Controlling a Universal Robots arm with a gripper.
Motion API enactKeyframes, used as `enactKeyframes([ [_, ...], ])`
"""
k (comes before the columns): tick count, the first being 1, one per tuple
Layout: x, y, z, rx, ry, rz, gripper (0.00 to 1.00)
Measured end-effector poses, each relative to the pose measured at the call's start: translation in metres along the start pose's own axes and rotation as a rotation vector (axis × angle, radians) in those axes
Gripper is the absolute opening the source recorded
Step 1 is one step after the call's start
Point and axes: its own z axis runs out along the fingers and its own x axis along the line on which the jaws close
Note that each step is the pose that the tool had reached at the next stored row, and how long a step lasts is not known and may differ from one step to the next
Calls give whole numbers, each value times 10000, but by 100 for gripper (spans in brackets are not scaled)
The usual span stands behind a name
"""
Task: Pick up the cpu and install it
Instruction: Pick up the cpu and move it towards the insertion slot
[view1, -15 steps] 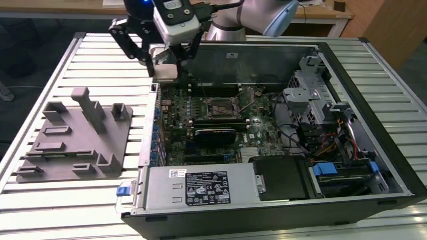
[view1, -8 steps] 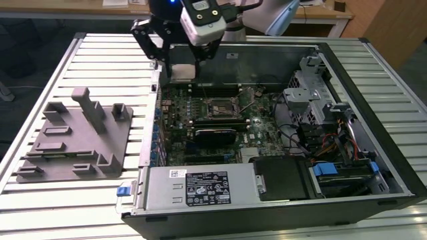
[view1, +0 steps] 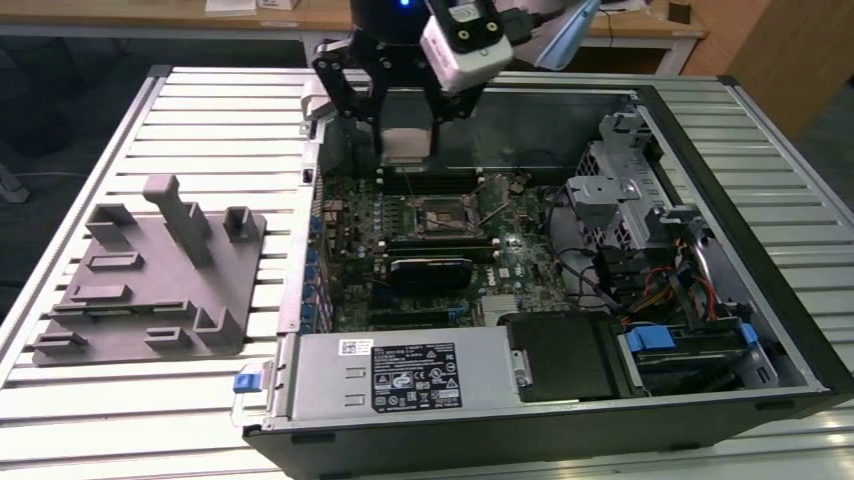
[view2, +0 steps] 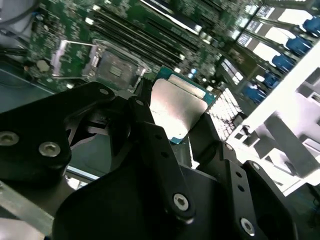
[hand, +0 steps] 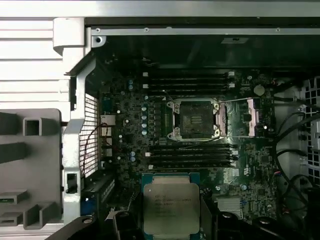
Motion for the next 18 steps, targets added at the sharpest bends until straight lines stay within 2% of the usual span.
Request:
enactKeyframes([
  [7,-304,9,8,0,2,0,55],
  [13,-521,16,13,0,3,0,55],
  [15,-569,17,14,0,3,-1,55],
  [18,-581,17,15,0,2,1,55],
])
